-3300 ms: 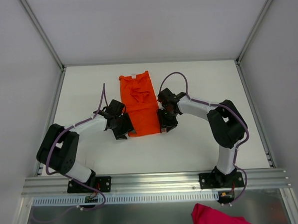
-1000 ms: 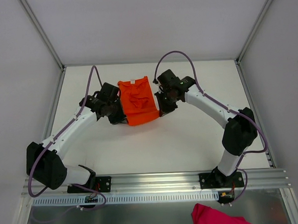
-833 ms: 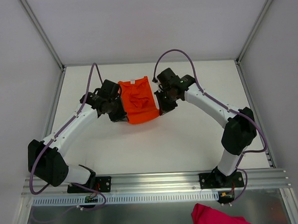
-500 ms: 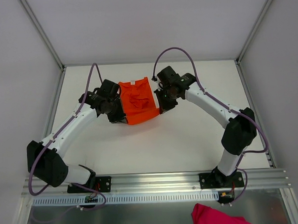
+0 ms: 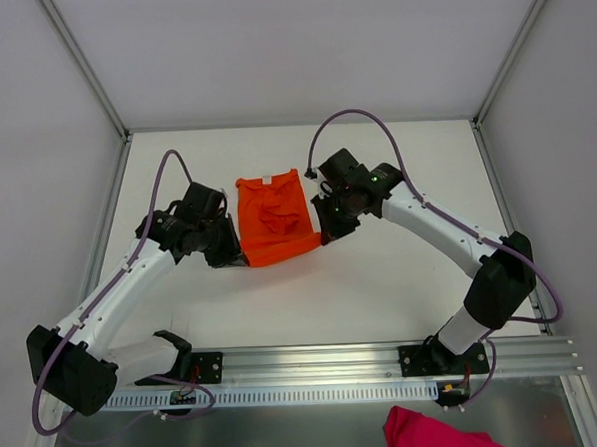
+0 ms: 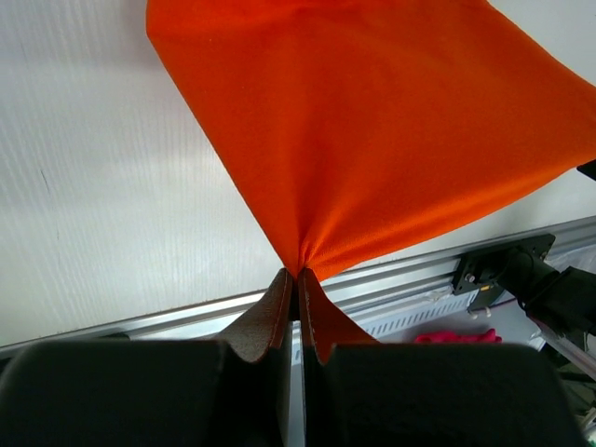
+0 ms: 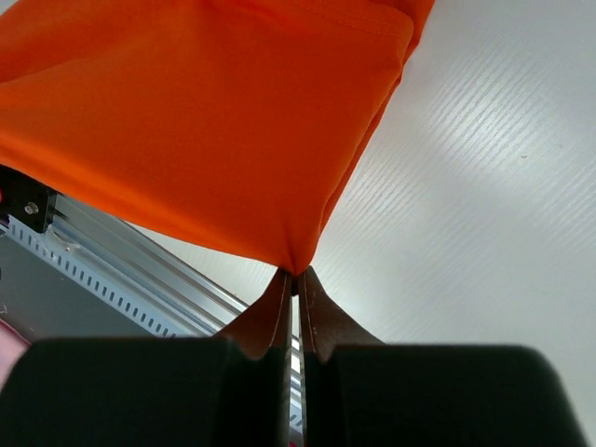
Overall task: Fold and stack the t-shirts
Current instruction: Fold the long partially folded tshirt into a neat square
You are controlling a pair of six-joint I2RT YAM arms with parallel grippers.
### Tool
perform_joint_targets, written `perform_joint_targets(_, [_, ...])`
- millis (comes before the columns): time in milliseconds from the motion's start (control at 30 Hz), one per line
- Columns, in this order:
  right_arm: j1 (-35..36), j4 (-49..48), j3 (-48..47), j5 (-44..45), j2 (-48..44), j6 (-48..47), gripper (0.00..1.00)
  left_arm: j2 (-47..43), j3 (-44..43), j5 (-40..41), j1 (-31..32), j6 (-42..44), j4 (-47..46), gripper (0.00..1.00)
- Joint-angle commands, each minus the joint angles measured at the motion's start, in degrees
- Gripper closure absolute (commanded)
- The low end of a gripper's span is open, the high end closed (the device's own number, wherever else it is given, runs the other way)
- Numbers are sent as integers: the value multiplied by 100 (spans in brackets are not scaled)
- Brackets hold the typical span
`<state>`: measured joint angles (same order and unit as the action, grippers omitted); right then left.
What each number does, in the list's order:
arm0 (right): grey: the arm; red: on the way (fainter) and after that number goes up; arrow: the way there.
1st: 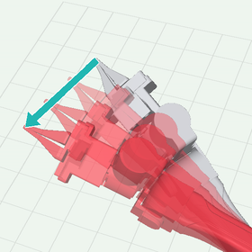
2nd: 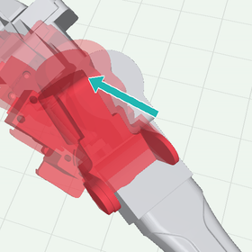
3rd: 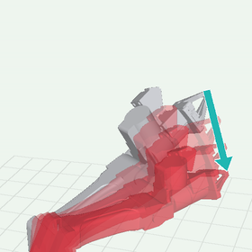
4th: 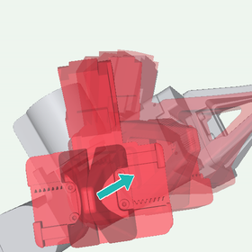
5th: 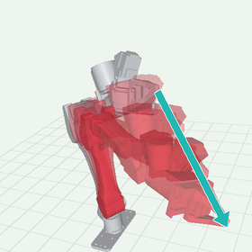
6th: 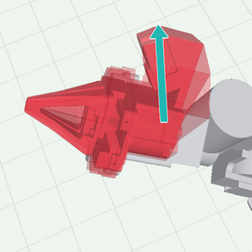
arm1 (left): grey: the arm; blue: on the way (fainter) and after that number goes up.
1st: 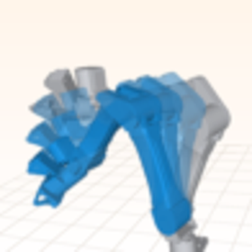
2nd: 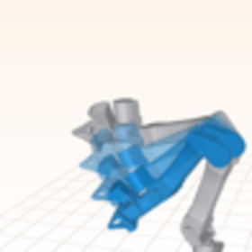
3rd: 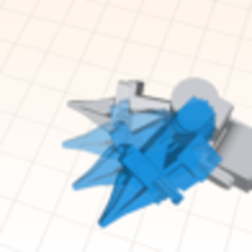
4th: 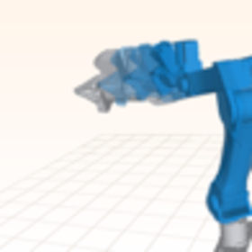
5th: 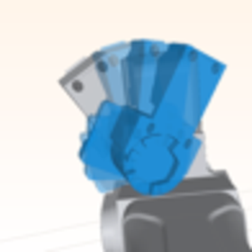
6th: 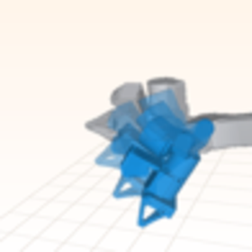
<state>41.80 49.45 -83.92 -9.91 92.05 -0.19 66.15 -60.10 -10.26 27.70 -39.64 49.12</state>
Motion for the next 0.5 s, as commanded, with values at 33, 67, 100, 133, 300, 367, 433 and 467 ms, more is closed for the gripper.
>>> perform_joint_targets(33, [-40, 91, -10, 297, -180, -51, 99, -111, 86, 226, -37, 0, 379, 100])
perform_joint_targets(67, [-40, 108, -123, 349, -118, -121, 99, -68, 77, 235, -37, 0, 292, 100])
perform_joint_targets(100, [-40, 109, -194, 384, 13, -183, 99, 55, 16, 261, -28, 9, 239, 100])
perform_joint_targets(133, [-40, 109, -256, 411, 76, -218, 99, 143, -28, 270, -37, 17, 195, 100])
perform_joint_targets(300, [-49, 47, -904, 622, 567, -447, 99, 792, -528, 402, -28, 175, -104, 100])
perform_joint_targets(367, [-67, 56, -1169, 640, 865, -491, 99, 952, -722, 446, -28, 237, -157, 100])
perform_joint_targets(433, [-110, 99, -1582, 648, 1060, -553, 99, 1128, -968, 481, -28, 281, -236, 100])
perform_joint_targets(467, [-120, 108, -1714, 648, 1269, -561, 99, 1206, -1065, 499, -28, 316, -237, 100])
